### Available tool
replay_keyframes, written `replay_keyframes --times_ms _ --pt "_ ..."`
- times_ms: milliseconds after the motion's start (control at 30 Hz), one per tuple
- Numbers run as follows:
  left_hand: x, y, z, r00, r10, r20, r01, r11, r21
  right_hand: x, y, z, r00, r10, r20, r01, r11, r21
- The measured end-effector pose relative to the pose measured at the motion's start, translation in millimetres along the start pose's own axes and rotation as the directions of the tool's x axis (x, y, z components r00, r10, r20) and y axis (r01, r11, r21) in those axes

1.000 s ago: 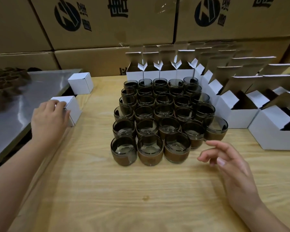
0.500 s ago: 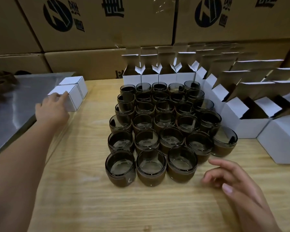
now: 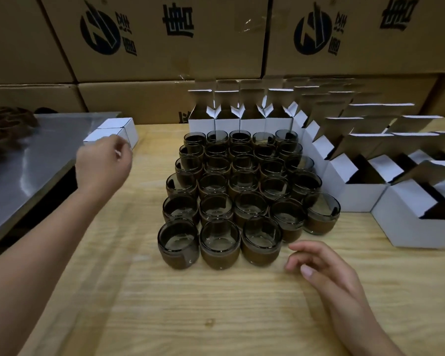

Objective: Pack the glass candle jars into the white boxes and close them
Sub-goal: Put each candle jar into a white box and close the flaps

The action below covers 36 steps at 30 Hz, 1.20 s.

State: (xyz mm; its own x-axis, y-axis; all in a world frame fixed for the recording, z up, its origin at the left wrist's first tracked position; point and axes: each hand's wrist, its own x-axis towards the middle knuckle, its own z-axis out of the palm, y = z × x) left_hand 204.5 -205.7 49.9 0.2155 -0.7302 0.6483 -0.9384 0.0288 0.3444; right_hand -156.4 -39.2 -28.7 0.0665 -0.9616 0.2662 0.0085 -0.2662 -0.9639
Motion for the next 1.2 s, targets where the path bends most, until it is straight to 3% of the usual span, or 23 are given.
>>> replay_keyframes --times_ms 100,267,467,600,667,733,800,867,933,1067,1200 --pt "-40.7 56.6 -24.1 0.992 0.118 -0.046 -0.125 0.972 -0.198 -0.2 -2.1 2.0 1.000 0.008 -0.019 -0.008 1.000 -0.004" --pt "-124.8 137.4 -44.6 0.956 0.286 -0.066 -0.281 0.825 -0.490 -0.1 -3.3 2.4 0.999 0.025 -0.044 -0.026 0.999 -0.024" --pt "-220.2 188.4 -20.6 0.862 0.502 -0.073 -0.459 0.712 -0.531 3.1 3.4 3.1 0.995 0.030 -0.092 -0.046 0.985 -0.169" --pt "-227.5 189.0 -13.4 0.841 0.540 0.033 -0.432 0.707 -0.561 1.1 0.9 3.9 0.989 0.017 -0.149 -0.052 0.970 -0.236" --pt "-226.4 187.1 -14.0 0.843 0.527 0.106 -0.375 0.718 -0.587 1.2 -5.1 -2.4 0.971 -0.070 -0.229 -0.013 0.939 -0.344" --pt "-226.3 186.7 -14.7 0.839 0.523 0.149 -0.347 0.726 -0.594 5.5 -14.0 -18.6 0.891 -0.234 -0.390 0.022 0.879 -0.477" --pt "-226.4 187.5 -14.6 0.833 0.528 0.164 -0.347 0.730 -0.589 14.6 -22.3 -41.8 0.752 -0.357 -0.554 -0.007 0.836 -0.548" --pt "-225.6 188.6 -14.4 0.834 0.522 0.179 -0.334 0.735 -0.590 25.3 -24.4 -65.6 0.650 -0.413 -0.638 -0.102 0.784 -0.612" --pt "-225.7 189.2 -14.5 0.845 0.498 0.197 -0.301 0.746 -0.594 33.7 -21.7 -83.8 0.604 -0.416 -0.680 -0.217 0.735 -0.642" --pt "-224.2 189.8 -14.6 0.848 0.488 0.209 -0.283 0.749 -0.599 41.1 -12.6 -100.4 0.618 -0.337 -0.710 -0.371 0.671 -0.642" --pt "-224.2 190.5 -15.0 0.843 0.494 0.211 -0.288 0.747 -0.599 39.6 -10.1 -104.4 0.658 -0.292 -0.694 -0.399 0.647 -0.650"
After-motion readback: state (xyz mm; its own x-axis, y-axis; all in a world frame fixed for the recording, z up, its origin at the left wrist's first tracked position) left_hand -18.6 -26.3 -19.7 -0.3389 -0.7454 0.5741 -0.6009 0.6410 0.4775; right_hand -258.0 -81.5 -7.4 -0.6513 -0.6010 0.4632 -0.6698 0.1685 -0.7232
